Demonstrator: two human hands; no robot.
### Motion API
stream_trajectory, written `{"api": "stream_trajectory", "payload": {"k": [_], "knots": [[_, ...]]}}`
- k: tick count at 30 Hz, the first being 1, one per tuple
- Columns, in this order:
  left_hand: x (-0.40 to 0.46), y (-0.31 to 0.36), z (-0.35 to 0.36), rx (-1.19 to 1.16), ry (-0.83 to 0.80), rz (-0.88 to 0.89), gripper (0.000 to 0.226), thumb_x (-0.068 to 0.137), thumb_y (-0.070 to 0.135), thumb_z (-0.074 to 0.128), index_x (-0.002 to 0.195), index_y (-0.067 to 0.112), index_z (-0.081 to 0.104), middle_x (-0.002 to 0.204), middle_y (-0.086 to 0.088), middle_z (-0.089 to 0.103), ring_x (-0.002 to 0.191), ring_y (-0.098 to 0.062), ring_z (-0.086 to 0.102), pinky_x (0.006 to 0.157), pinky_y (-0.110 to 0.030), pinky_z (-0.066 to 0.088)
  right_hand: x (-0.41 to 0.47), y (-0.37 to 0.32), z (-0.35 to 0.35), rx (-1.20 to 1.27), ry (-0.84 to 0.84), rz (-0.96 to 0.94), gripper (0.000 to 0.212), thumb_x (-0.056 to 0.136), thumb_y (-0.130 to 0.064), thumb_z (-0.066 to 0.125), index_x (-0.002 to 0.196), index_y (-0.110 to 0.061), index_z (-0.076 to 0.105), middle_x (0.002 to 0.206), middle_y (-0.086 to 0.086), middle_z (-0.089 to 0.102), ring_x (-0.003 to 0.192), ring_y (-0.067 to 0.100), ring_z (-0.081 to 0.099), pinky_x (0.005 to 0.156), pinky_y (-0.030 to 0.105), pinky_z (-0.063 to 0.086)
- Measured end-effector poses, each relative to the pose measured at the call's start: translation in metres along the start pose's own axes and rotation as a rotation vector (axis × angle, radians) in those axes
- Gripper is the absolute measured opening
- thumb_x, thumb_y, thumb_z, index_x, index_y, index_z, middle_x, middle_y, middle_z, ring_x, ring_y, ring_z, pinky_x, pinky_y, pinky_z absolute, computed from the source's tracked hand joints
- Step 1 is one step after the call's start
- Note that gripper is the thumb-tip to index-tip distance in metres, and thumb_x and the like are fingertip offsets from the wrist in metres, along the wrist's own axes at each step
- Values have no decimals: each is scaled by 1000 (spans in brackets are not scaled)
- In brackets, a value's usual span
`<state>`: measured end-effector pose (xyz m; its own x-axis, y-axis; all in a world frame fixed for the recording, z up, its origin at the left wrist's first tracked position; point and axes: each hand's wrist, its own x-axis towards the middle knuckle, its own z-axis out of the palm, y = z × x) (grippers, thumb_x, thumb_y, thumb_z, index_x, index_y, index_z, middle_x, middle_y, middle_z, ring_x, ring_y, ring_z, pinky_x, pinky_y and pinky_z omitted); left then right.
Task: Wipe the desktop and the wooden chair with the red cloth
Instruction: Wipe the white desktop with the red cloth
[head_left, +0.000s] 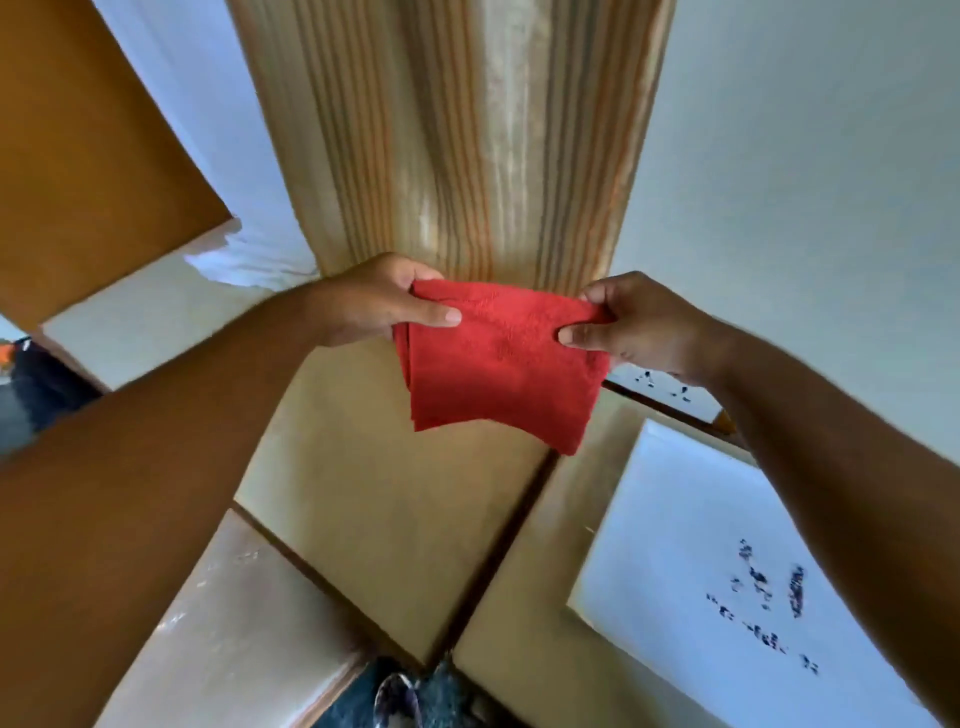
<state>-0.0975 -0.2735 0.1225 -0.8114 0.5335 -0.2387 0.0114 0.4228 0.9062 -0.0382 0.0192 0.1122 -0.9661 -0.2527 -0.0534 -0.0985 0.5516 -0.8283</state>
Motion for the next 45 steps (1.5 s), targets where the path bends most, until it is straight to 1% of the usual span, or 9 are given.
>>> {"api": "stream_trajectory", "payload": {"k": [9, 14, 17, 19, 22, 28, 34, 39, 45], "knots": [[-3, -138, -129, 126, 555, 186, 17, 77, 18, 81, 81, 19, 65, 71, 2, 61, 66, -11, 55, 62, -28, 44, 160, -27, 149, -226, 261, -239, 10, 82, -1, 71, 88, -9, 68, 74, -6, 59, 72, 16, 57, 68, 26, 42], [-21, -242, -127, 360, 295, 174, 20, 77, 23, 75, 96, 28, 71, 91, 14, 73, 85, -1, 67, 74, -25, 52, 133, 25, 224, -423, 87, -164, 26, 83, -6, 71, 107, -15, 72, 95, 0, 75, 85, 19, 70, 80, 31, 52], [-44, -310, -117, 690, -57, 73, 42, 81, 25, 72, 122, 23, 68, 126, -1, 69, 114, -21, 66, 94, -35, 51, 102, 59, 273, -649, -375, 34, 35, 90, -33, 65, 124, -25, 66, 121, -4, 70, 109, 19, 65, 91, 27, 47], [-55, -349, -126, 863, 39, 125, 51, 82, 36, 70, 128, 15, 66, 138, -13, 61, 122, -34, 61, 100, -47, 50, 97, 69, 294, -727, -475, 61, 46, 93, -46, 57, 136, -28, 58, 140, -5, 58, 125, 19, 56, 102, 29, 43], [-58, -388, -160, 843, 453, -139, 67, 92, 51, 49, 143, 8, 52, 150, -23, 46, 135, -44, 47, 109, -55, 38, 124, 67, 319, -652, -281, 43, 57, 94, -42, 57, 146, -20, 47, 154, 7, 43, 135, 29, 47, 108, 38, 41], [-25, -424, -168, 893, 523, -574, 83, 93, 71, 21, 160, 24, 7, 167, -19, 2, 153, -39, 5, 123, -55, 6, 195, 74, 383, -693, -122, 342, 92, 85, -83, 22, 157, -32, -5, 164, 14, -12, 149, 39, -11, 118, 52, -5], [-21, -442, -170, 914, 572, -552, 85, 89, 76, 16, 159, 28, 9, 166, -19, 8, 152, -39, 11, 121, -55, 10, 291, 109, 364, -897, 133, 412, 89, 84, -82, 17, 157, -31, 11, 163, 19, 11, 147, 47, 9, 118, 60, 7], [-22, -444, -172, 892, 595, -534, 86, 88, 76, 18, 159, 28, 14, 167, -18, 10, 152, -37, 12, 121, -54, 10, 366, 71, 426, -917, -23, 77, 73, 94, -64, 19, 157, -29, 13, 164, 16, 11, 149, 40, 10, 120, 54, 9], [-22, -441, -172, 902, 579, -556, 88, 86, 78, 15, 160, 29, 13, 167, -17, 9, 153, -36, 11, 121, -53, 11, 201, 114, 375, -861, -296, -272, 82, 87, -75, 35, 156, -33, 20, 165, 7, 13, 150, 36, 14, 117, 55, 20]]}}
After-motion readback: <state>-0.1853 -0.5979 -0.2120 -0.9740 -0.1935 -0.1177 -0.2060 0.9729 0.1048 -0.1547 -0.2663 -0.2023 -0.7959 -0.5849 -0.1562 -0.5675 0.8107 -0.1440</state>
